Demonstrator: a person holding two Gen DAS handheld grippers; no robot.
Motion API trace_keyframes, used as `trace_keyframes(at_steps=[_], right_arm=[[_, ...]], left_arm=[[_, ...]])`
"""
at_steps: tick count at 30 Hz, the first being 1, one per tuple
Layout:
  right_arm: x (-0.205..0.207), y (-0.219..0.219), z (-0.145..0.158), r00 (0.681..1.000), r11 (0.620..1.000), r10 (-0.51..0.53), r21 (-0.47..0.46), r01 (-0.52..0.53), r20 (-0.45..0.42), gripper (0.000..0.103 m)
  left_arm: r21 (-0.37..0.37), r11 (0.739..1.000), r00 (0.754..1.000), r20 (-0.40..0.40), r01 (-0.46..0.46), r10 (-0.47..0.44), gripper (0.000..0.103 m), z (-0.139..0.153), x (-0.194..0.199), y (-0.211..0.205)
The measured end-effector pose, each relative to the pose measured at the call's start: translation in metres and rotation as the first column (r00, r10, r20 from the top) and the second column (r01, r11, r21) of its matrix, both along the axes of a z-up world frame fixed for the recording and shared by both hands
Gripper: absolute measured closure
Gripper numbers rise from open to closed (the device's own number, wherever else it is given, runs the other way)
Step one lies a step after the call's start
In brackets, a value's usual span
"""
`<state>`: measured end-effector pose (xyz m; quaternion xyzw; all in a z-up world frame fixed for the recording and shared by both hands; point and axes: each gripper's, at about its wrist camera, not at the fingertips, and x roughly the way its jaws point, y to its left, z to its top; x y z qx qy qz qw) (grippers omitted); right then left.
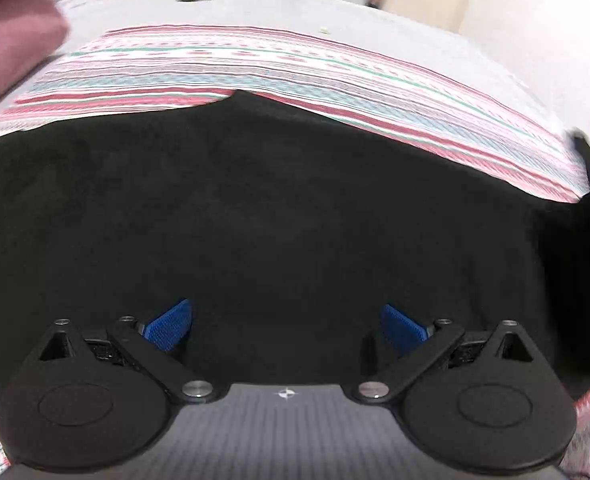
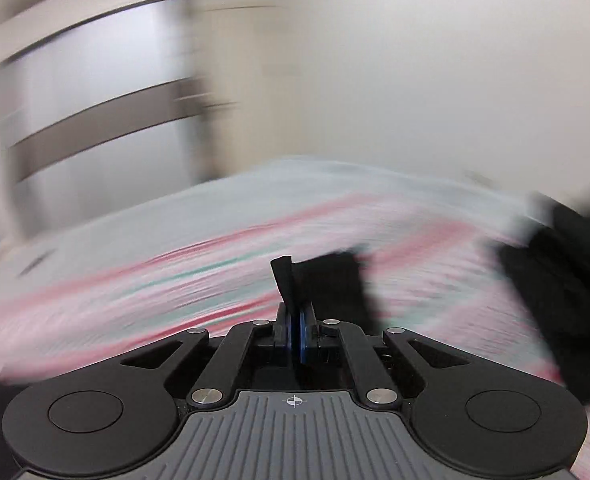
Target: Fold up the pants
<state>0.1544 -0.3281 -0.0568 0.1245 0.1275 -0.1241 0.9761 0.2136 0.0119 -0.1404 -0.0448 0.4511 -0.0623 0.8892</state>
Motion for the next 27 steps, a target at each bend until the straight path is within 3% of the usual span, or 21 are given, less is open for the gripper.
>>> trace_keyframes(at_steps=[1,2,4,6,8,11,13,15,20,22,24,26,27], right_arm=[[0.001,0.031,-0.004,0.994,0.990,0.110,-0.090,-0.111,-0.013,0.098],[0.001,0.065,-0.013,0.976,0.956,0.211,-0.198,-0.219,-0.058,0.098],[-0.007,0.131,-0.040,0.901,0.817,0.389,-0.379,-0.434,-0.191,0.100],[-0.017,0.172,-0.063,0.836,0.714,0.465,-0.436,-0.548,-0.289,0.100],[-0.021,0.190,-0.076,0.815,0.673,0.475,-0.460,-0.579,-0.332,0.100],[-0.021,0.193,-0.076,0.816,0.649,0.455,-0.495,-0.578,-0.356,0.093],[-0.018,0.184,-0.071,0.810,0.670,0.460,-0.456,-0.586,-0.363,0.084],[-0.015,0.178,-0.067,0.816,0.689,0.449,-0.440,-0.576,-0.365,0.067],[-0.009,0.174,-0.070,0.814,0.680,0.450,-0.450,-0.579,-0.368,0.066],[-0.008,0.175,-0.074,0.812,0.678,0.461,-0.449,-0.582,-0.357,0.070],[-0.005,0.173,-0.070,0.791,0.681,0.496,-0.405,-0.610,-0.358,0.103],[-0.008,0.174,-0.062,0.778,0.693,0.535,-0.355,-0.627,-0.331,0.103],[-0.012,0.175,-0.060,0.779,0.690,0.545,-0.361,-0.627,-0.310,0.103]], left_arm=[[-0.005,1.000,1.000,-0.004,-0.017,0.017,0.000,0.000,0.002,0.004],[-0.018,0.999,0.999,-0.008,-0.034,0.034,0.000,-0.001,0.004,0.009],[-0.051,0.996,0.998,-0.019,-0.067,0.067,0.000,-0.002,0.006,0.018],[-0.084,0.992,0.995,-0.030,-0.094,0.092,0.000,-0.002,0.009,0.027],[-0.109,0.988,0.993,-0.033,-0.113,0.110,0.000,-0.002,0.015,0.032],[-0.120,0.983,0.991,-0.032,-0.135,0.132,0.000,-0.002,0.019,0.038],[-0.139,0.979,0.989,-0.038,-0.150,0.146,0.000,-0.002,0.019,0.041],[-0.168,0.974,0.989,-0.048,-0.149,0.143,0.000,-0.002,0.016,0.039],[-0.200,0.970,0.990,-0.052,-0.139,0.132,0.000,0.000,0.013,0.032],[-0.217,0.966,0.990,-0.056,-0.142,0.133,0.000,0.000,0.011,0.032],[-0.221,0.964,0.988,-0.053,-0.151,0.143,0.000,0.004,0.006,0.035],[-0.259,0.953,0.987,-0.051,-0.159,0.151,0.000,0.004,0.006,0.038],[-0.318,0.934,0.986,-0.066,-0.163,0.150,0.000,0.003,0.006,0.042]])
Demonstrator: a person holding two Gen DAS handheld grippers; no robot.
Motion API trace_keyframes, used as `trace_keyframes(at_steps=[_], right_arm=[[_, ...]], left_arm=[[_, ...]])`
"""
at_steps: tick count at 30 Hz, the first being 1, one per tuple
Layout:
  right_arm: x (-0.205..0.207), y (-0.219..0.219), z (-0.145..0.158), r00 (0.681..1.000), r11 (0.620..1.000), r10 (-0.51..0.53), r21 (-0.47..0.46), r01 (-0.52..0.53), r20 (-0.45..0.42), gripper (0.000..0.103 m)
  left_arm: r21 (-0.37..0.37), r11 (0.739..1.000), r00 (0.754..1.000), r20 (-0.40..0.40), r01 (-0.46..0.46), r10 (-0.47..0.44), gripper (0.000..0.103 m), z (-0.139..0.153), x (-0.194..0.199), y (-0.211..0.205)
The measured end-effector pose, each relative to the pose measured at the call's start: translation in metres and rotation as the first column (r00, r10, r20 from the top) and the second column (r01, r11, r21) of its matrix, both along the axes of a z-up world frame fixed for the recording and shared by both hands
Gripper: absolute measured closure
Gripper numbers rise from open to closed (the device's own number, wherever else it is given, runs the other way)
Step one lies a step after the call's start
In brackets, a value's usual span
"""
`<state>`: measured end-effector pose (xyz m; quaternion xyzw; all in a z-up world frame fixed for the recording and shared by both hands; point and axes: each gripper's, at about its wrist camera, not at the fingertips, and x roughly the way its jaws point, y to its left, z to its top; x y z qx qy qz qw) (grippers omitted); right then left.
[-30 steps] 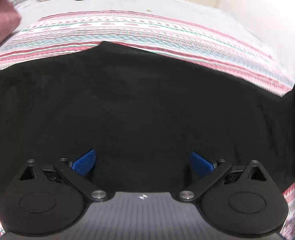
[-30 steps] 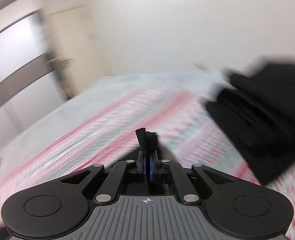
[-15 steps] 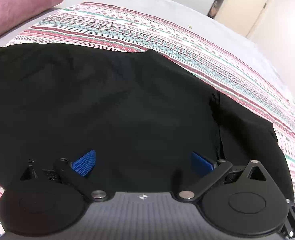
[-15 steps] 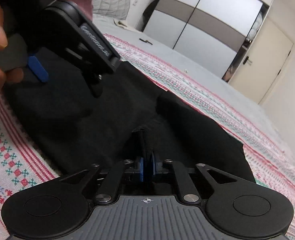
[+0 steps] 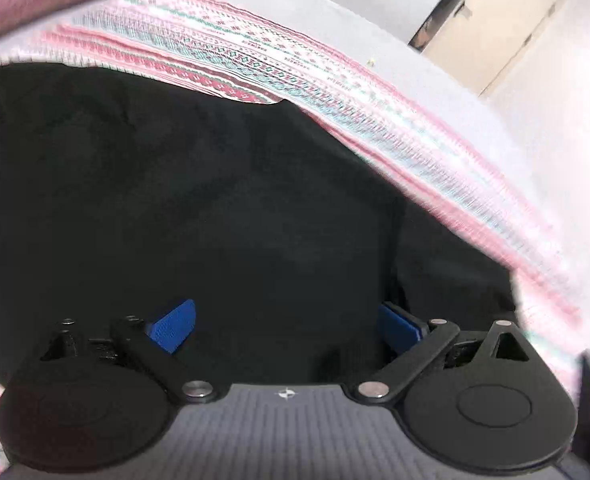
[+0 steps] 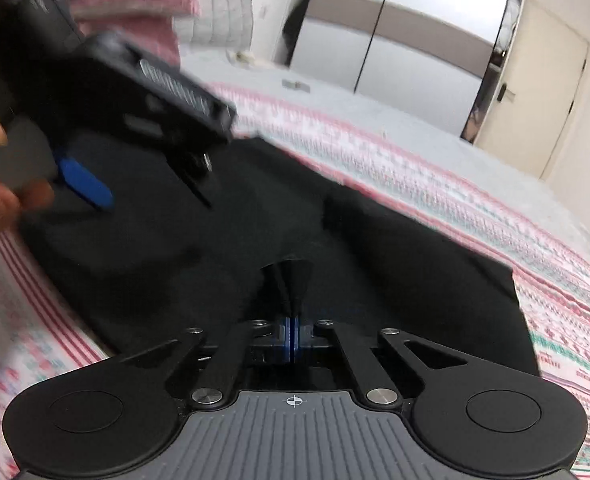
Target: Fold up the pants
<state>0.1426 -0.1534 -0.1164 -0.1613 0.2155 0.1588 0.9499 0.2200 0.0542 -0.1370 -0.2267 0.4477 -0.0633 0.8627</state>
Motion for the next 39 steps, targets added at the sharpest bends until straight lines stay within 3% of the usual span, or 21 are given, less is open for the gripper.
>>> trace_keyframes(at_steps=[3,6,10,11,18,20,25,30,31,33,35,39], right_arm=[[-0.015,0.007,0.012,0.997,0.999,0.039,0.023,-0.040,0.068,0.103],[-0.026,0.016,0.016,0.996,0.994,0.063,0.080,-0.068,0.071,0.103],[-0.036,0.035,0.012,0.990,0.993,0.099,0.048,-0.105,0.104,0.103],[-0.037,0.038,0.013,0.989,0.994,0.097,0.047,-0.102,0.108,0.103],[-0.047,0.036,0.014,0.984,0.987,0.129,0.081,-0.139,0.123,0.103],[-0.051,0.040,0.012,0.982,0.987,0.138,0.062,-0.147,0.131,0.103],[-0.048,0.038,0.011,0.983,0.988,0.132,0.057,-0.141,0.130,0.103],[-0.044,0.032,0.014,0.985,0.981,0.145,0.118,-0.155,0.090,0.092],[-0.043,0.032,0.015,0.985,0.979,0.153,0.122,-0.161,0.075,0.088],[-0.041,0.028,0.018,0.983,0.974,0.180,0.132,-0.185,0.045,0.056],[-0.038,0.020,0.023,0.981,0.968,0.191,0.157,-0.193,0.032,0.037],[-0.022,-0.007,0.036,0.989,0.957,0.146,0.253,-0.142,0.000,0.037]], left_arm=[[-0.234,0.972,0.999,-0.052,-0.020,0.008,0.000,-0.008,0.004,0.017],[-0.304,0.951,0.996,-0.088,-0.056,0.031,0.001,-0.016,0.008,0.025],[-0.268,0.963,0.997,-0.075,-0.002,-0.018,0.010,-0.017,0.012,0.017],[-0.267,0.964,0.997,-0.070,0.023,-0.043,0.020,-0.016,0.014,0.015],[-0.261,0.959,0.991,-0.043,0.110,-0.125,0.055,-0.016,0.025,0.004],[-0.238,0.963,0.990,-0.031,0.129,-0.140,0.074,-0.012,0.025,0.001],[-0.180,0.970,0.986,0.037,0.166,-0.162,0.075,0.005,0.019,-0.002],[-0.104,0.981,0.983,0.102,0.165,-0.154,0.075,0.028,0.008,0.015],[-0.072,0.984,0.981,0.118,0.164,-0.155,0.074,0.035,0.006,0.019],[-0.005,0.987,0.976,0.154,0.158,-0.155,0.074,0.046,0.003,0.030],[0.052,0.989,0.974,0.175,0.137,-0.144,0.074,0.055,0.004,0.044],[0.089,0.991,0.979,0.173,0.097,-0.112,0.074,0.056,0.009,0.069]])
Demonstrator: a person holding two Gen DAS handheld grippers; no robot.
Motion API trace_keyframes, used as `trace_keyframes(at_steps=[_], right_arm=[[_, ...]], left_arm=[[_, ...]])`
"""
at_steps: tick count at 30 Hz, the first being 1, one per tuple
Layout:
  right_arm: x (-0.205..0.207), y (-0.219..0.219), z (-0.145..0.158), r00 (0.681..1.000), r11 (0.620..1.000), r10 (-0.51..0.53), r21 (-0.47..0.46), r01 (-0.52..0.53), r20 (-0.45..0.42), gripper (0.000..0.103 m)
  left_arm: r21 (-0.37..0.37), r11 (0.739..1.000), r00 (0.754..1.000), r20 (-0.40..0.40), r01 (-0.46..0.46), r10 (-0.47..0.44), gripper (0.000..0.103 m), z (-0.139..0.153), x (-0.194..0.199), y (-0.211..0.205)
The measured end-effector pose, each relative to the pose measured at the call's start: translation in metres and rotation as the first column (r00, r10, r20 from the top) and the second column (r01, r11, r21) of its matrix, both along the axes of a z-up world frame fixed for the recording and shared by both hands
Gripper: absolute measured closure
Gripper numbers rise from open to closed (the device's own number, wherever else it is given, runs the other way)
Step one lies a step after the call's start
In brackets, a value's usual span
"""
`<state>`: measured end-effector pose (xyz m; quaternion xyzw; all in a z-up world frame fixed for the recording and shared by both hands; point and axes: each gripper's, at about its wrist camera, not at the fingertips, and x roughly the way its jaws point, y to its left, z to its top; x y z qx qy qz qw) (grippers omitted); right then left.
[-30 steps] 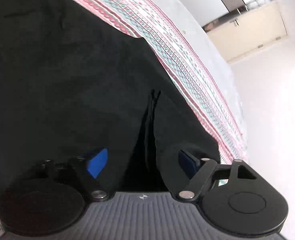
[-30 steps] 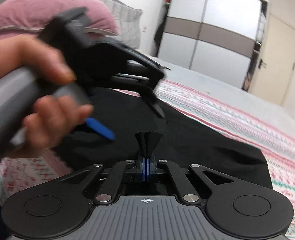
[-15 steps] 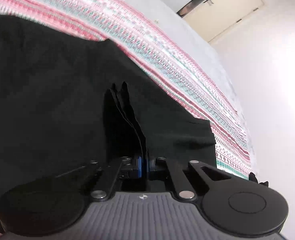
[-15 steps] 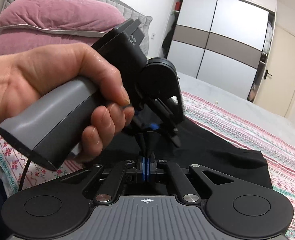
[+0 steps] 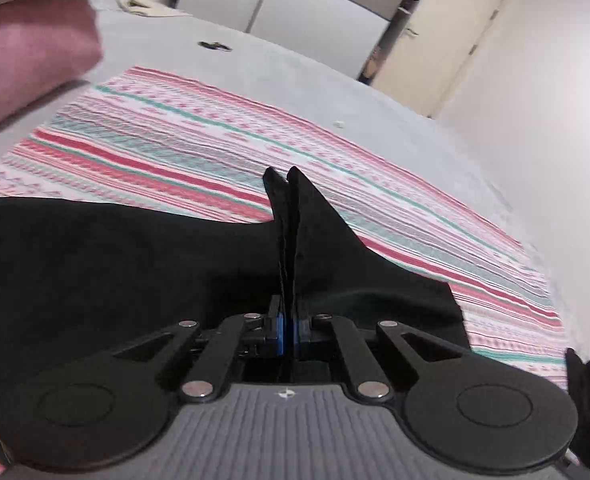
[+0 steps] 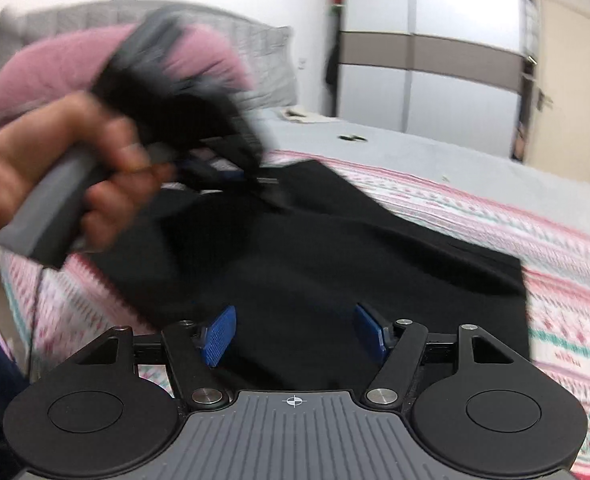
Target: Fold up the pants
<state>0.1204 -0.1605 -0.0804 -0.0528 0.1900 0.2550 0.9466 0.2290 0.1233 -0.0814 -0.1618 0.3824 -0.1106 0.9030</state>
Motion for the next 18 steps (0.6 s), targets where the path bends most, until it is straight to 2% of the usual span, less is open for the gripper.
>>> trace_keyframes(at_steps=[3,6,9,10,12,14,16,18], right_arm=[[0.017,-0.019,0.006,0.997,0.996,-0.044,0.073,0.049,-0.060,0.037],[0.037,-0.042,0.016,0.991,0.990,-0.128,0.059,0.130,-0.036,0.037],[0.078,-0.078,0.035,0.976,0.976,-0.216,0.034,0.216,-0.021,0.039],[0.099,-0.091,0.041,0.972,0.972,-0.233,0.027,0.234,-0.032,0.042],[0.136,-0.111,0.043,0.969,0.972,-0.232,0.010,0.234,-0.081,0.062],[0.174,-0.117,0.040,0.969,0.973,-0.225,-0.082,0.217,-0.105,0.070],[0.197,-0.109,0.031,0.981,0.966,-0.176,-0.206,0.157,-0.077,0.071],[0.210,-0.096,0.018,0.994,0.947,-0.097,-0.313,0.075,-0.054,0.072]], left_arm=[[0.006,1.000,0.999,-0.039,-0.018,0.018,0.074,-0.010,0.005,0.002],[0.036,0.999,0.999,-0.047,-0.023,0.025,0.074,-0.007,0.008,0.006],[0.040,0.998,0.998,-0.039,-0.046,0.048,0.074,-0.004,0.009,0.018],[0.042,0.998,0.998,-0.036,-0.054,0.056,0.074,-0.003,0.009,0.020],[0.059,0.996,0.997,-0.027,-0.067,0.069,0.074,0.001,0.006,0.026],[0.097,0.992,0.997,-0.017,-0.079,0.081,0.074,0.002,0.008,0.033],[0.147,0.984,0.995,0.001,-0.101,0.102,0.074,0.003,0.008,0.037],[0.159,0.977,0.989,0.008,-0.144,0.145,0.074,0.004,0.009,0.049]])
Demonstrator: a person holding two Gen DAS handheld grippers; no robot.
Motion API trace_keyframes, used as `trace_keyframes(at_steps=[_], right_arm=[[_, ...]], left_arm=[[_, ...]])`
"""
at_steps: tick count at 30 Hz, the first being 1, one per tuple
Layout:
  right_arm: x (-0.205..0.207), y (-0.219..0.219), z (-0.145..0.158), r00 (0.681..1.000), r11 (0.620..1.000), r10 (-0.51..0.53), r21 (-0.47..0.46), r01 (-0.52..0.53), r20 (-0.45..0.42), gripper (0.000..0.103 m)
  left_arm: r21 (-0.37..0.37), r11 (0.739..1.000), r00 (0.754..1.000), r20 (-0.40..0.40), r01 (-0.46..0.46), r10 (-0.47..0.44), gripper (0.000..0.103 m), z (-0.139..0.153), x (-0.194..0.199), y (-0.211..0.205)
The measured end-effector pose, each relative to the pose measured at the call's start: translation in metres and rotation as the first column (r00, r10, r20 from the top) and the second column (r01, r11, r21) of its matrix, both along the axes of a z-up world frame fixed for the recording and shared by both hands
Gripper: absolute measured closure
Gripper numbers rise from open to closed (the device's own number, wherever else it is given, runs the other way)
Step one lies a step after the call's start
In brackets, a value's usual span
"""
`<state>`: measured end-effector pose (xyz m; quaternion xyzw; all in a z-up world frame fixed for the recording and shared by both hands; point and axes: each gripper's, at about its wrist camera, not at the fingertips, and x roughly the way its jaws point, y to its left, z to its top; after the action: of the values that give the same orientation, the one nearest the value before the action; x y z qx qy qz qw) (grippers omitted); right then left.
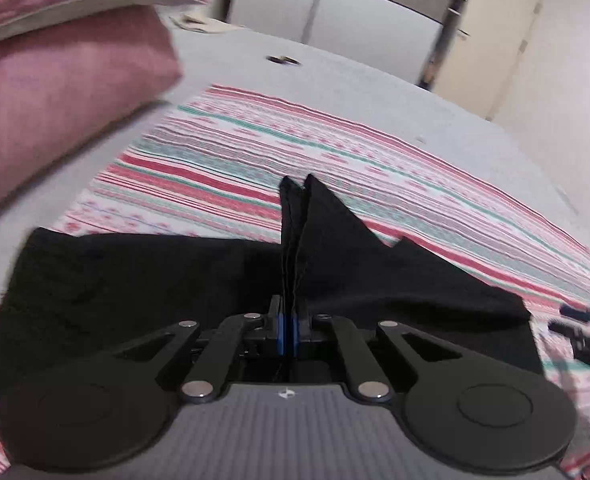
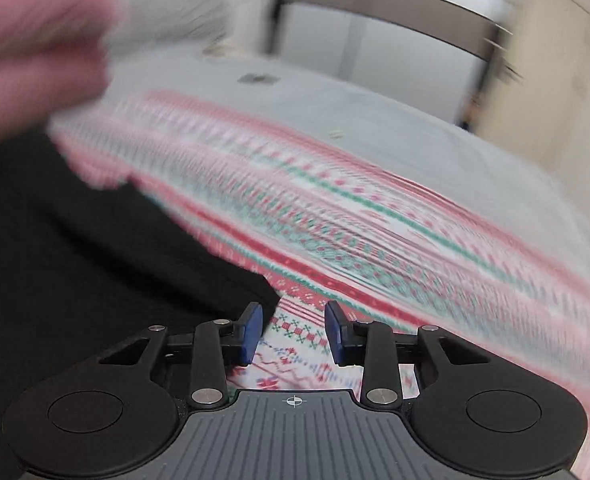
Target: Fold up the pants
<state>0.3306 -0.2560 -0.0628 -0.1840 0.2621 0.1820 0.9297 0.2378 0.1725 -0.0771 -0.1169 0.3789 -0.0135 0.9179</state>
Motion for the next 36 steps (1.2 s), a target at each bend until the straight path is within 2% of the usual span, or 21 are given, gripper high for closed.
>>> trace_keyframes(at_steps=[1,4,7,10,11,12,14,15,18,23,27,30,31,32,33,36], right_arm=[[0.005,0.004,-0.007,0.999,0.999,0.034,-0.024,-0.034,-0.002,0.072],[0.014,0.014,-0.024,0.990,0.991,0.135,-0.008,-0.136,-0.038,0.074],[0.014,0.043,-0.029,0.977,0.970,0.214,-0.115,-0.212,0.005,0.075],[0.024,0.057,-0.032,0.969,0.961,0.248,-0.132,-0.244,0.017,0.076],[0.028,0.062,-0.035,0.965,0.956,0.261,-0.144,-0.258,0.004,0.079],[0.032,0.066,-0.039,0.963,0.948,0.271,-0.171,-0.268,-0.006,0.090],[0.036,0.069,-0.043,0.962,0.936,0.273,-0.228,-0.270,-0.020,0.102],[0.039,0.068,-0.044,0.962,0.936,0.272,-0.228,-0.269,-0.021,0.103],[0.039,0.065,-0.037,0.965,0.936,0.263,-0.238,-0.260,-0.019,0.103],[0.038,0.078,-0.041,0.956,0.900,0.292,-0.343,-0.268,0.018,0.102],[0.042,0.079,-0.044,0.959,0.898,0.282,-0.359,-0.255,0.023,0.099],[0.042,0.076,-0.042,0.963,0.906,0.269,-0.340,-0.252,0.006,0.099],[0.042,0.075,-0.041,0.964,0.908,0.267,-0.336,-0.251,0.001,0.095],[0.042,0.072,-0.040,0.966,0.914,0.257,-0.322,-0.246,-0.009,0.086],[0.044,0.070,-0.040,0.971,0.923,0.240,-0.308,-0.231,-0.009,0.083],[0.049,0.068,-0.042,0.973,0.934,0.232,-0.276,-0.227,-0.013,0.088]], left_arm=[[-0.012,1.000,1.000,-0.004,-0.025,0.025,0.074,-0.001,0.001,0.006],[-0.039,0.998,0.998,-0.025,-0.055,0.054,0.074,-0.004,0.004,0.013],[-0.016,0.998,0.998,-0.026,-0.061,0.060,0.074,-0.003,0.006,0.008],[-0.011,0.998,0.998,-0.020,-0.065,0.064,0.074,-0.003,0.010,0.007],[-0.014,0.998,0.998,-0.020,-0.066,0.066,0.074,-0.003,0.010,0.008],[-0.017,0.997,0.997,-0.021,-0.069,0.069,0.074,-0.003,0.009,0.009],[-0.014,0.997,0.997,-0.024,-0.074,0.074,0.074,-0.004,0.009,0.008],[-0.007,0.997,0.997,-0.026,-0.073,0.073,0.074,-0.005,0.012,0.008],[0.016,0.997,0.997,-0.020,-0.077,0.077,0.074,-0.004,0.012,0.004],[0.003,0.996,0.996,-0.023,-0.086,0.086,0.074,-0.004,0.011,0.007],[-0.009,0.996,0.996,-0.017,-0.089,0.089,0.074,-0.002,0.010,0.006],[-0.025,0.995,0.995,-0.017,-0.097,0.096,0.074,-0.002,0.010,0.010],[-0.027,0.995,0.995,-0.015,-0.097,0.096,0.074,-0.001,0.010,0.010],[-0.025,0.995,0.995,-0.013,-0.096,0.096,0.074,-0.001,0.010,0.011],[-0.019,0.995,0.995,-0.010,-0.095,0.095,0.074,-0.001,0.010,0.010],[0.005,0.994,0.994,-0.005,-0.110,0.110,0.074,-0.001,0.009,0.010]])
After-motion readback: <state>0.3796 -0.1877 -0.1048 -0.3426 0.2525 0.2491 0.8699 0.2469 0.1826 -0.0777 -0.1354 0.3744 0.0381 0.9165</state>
